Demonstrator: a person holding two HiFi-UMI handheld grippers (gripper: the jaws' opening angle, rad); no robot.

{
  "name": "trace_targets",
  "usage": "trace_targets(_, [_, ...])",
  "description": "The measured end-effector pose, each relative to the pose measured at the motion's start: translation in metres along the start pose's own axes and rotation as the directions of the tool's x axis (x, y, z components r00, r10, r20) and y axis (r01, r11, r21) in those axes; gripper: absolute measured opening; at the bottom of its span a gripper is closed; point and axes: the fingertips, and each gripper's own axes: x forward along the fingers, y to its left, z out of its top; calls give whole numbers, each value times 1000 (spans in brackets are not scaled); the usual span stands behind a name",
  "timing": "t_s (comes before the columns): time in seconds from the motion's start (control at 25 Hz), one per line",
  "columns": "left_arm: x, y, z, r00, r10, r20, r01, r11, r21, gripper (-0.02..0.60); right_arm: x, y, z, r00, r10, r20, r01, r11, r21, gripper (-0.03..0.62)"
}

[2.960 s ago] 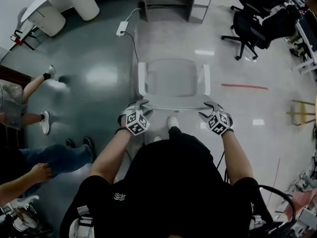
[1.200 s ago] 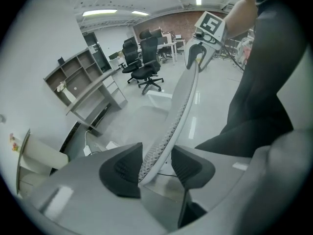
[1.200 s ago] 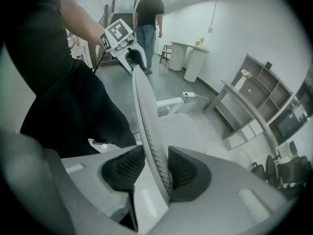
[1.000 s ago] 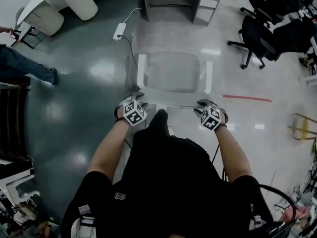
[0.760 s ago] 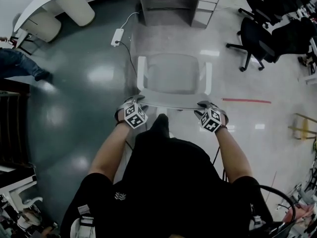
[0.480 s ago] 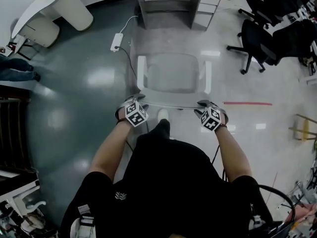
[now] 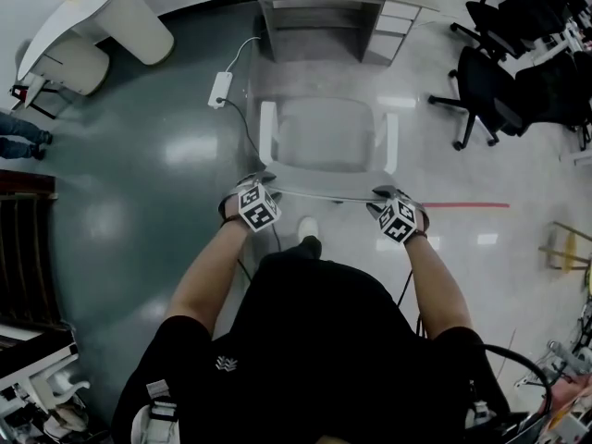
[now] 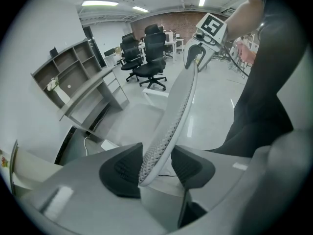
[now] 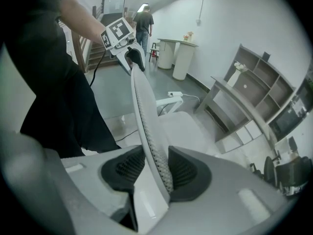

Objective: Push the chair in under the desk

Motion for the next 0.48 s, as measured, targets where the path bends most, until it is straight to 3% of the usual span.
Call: trace_targets(0.48, [26,104,12,1000,27,14,-27,1000,14,190,35,-92,42,999,-34,2,34,999,16,153])
